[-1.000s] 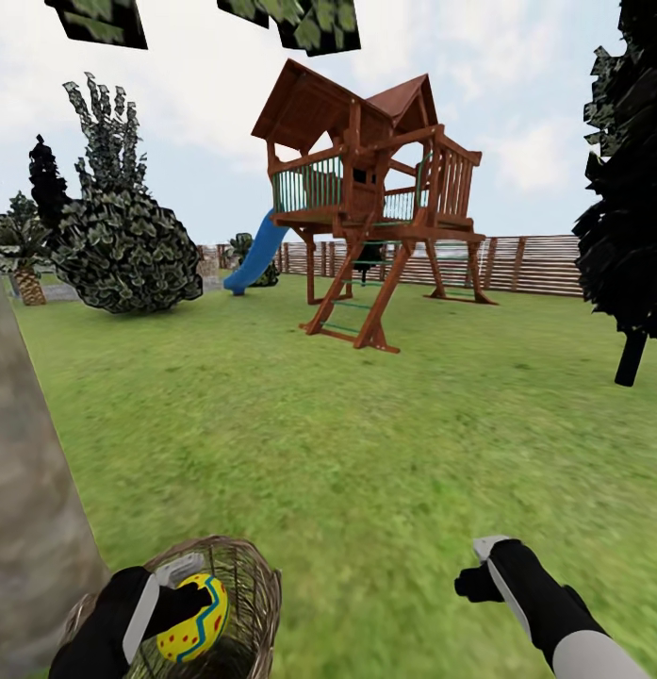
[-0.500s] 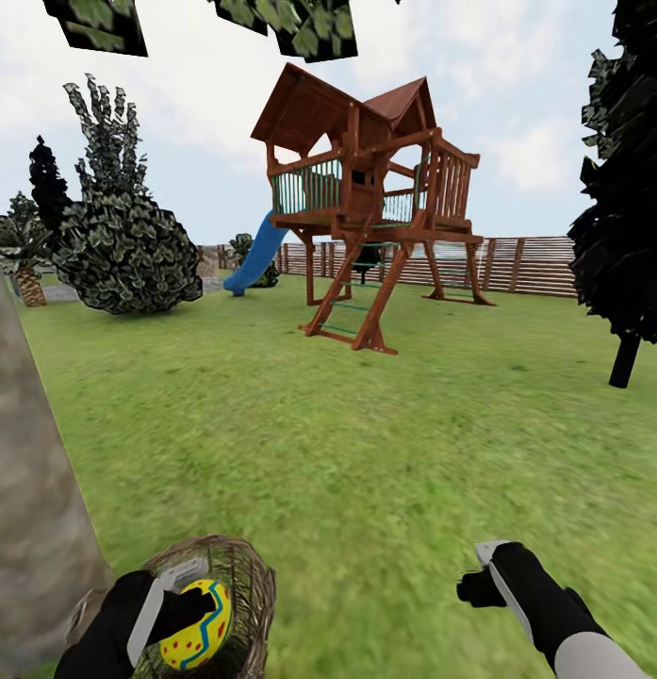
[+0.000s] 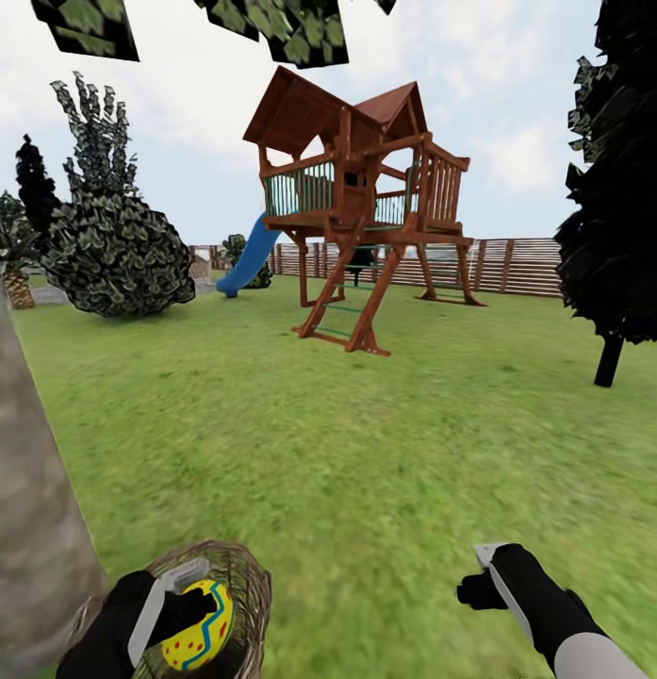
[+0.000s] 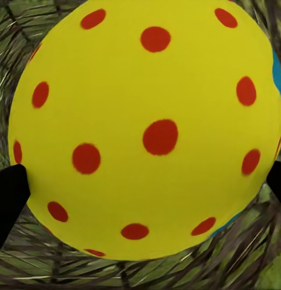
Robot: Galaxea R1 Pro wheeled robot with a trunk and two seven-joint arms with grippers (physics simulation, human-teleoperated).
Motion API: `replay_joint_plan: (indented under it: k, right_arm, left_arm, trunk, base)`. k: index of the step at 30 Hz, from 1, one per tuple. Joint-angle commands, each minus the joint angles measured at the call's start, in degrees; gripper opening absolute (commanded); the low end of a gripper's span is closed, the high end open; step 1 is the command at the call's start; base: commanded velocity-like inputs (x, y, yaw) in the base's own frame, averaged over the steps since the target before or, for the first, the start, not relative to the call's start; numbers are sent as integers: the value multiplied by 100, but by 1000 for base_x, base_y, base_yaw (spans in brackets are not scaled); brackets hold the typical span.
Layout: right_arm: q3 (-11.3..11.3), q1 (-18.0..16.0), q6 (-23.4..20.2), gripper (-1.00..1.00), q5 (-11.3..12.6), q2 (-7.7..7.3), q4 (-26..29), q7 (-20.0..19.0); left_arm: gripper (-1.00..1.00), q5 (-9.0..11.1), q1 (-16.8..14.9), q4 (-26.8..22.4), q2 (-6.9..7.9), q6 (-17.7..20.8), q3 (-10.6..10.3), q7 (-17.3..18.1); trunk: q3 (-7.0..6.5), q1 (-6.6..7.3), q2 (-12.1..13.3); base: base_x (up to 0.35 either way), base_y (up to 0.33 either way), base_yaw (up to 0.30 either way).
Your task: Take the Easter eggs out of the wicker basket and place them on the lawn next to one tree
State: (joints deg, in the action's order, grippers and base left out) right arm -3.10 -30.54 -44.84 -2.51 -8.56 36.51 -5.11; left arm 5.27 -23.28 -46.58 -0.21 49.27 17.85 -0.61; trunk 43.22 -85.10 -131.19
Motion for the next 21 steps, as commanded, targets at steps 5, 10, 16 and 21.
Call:
replay_joint_plan:
  k: [5, 10, 16, 21]
  right_arm:
    - [-24, -4, -25, 100, -30, -7, 5, -34]
    - [-24, -4, -25, 100, -39, -14, 5, -26]
    - [-24, -4, -25, 100, -39, 1, -4, -25]
    - [-24, -4, -25, 100, -46, 3, -4, -10]
  left_arm:
    - [-100, 33, -2, -9, -14, 21, 16, -17]
    - [-100, 21, -2, -9, -22, 21, 16, -18]
    - [-100, 16, -1, -9, -23, 21, 16, -18]
    - [-100, 28, -2, -9, -25, 21, 16, -27]
  trunk:
    - [-83, 111, 199]
    - [-173, 221, 399]
    - [-281, 353, 640]
    - [-371, 463, 841]
  base:
    - [-10, 0, -281]
    - [0, 0, -128]
    - [0, 0, -2]
    - [0, 0, 111]
